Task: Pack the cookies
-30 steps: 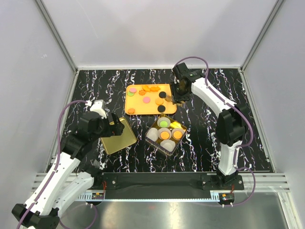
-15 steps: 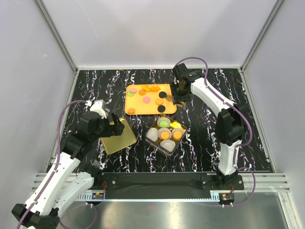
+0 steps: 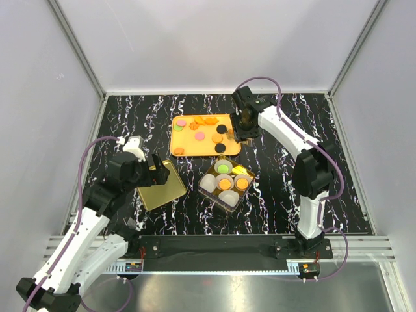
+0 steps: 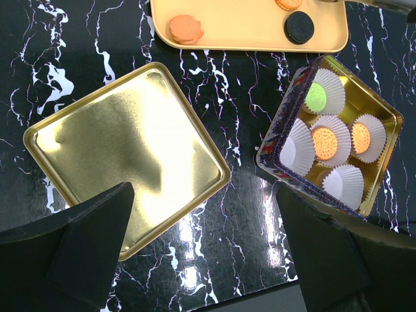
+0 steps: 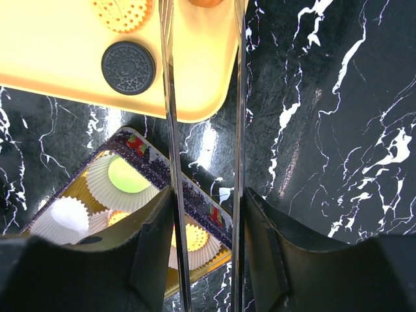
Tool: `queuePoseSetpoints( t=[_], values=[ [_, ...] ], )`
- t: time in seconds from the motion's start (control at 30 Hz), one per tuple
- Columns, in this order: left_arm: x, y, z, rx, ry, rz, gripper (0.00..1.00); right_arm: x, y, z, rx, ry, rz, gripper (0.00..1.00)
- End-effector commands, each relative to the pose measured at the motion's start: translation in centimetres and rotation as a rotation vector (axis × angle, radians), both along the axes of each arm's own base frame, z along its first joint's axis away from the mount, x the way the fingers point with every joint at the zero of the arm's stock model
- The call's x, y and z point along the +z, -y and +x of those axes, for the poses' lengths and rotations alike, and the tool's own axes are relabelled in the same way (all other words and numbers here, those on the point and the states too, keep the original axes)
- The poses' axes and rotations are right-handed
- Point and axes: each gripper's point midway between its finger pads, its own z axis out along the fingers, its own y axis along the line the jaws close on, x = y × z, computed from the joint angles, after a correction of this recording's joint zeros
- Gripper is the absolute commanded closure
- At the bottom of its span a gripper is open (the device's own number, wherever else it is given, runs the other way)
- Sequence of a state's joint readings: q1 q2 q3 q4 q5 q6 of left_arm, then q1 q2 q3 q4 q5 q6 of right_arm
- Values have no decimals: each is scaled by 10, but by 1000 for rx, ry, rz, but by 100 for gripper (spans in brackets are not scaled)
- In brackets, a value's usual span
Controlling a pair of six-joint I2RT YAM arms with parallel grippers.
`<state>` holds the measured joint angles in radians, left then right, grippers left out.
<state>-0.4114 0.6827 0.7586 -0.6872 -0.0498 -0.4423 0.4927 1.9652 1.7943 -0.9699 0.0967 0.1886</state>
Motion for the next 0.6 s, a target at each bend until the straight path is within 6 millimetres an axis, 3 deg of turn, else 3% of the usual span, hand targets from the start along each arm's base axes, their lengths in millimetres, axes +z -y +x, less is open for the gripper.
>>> queuePoseSetpoints(
  t=[0.0,0.57],
  values=[
    [6,0,5,10,33,-6,1,20,-2,12,11,63,-13,48],
    [6,0,5,9,34,-5,1,5,-4,16,12,40,-32,48]
  ],
)
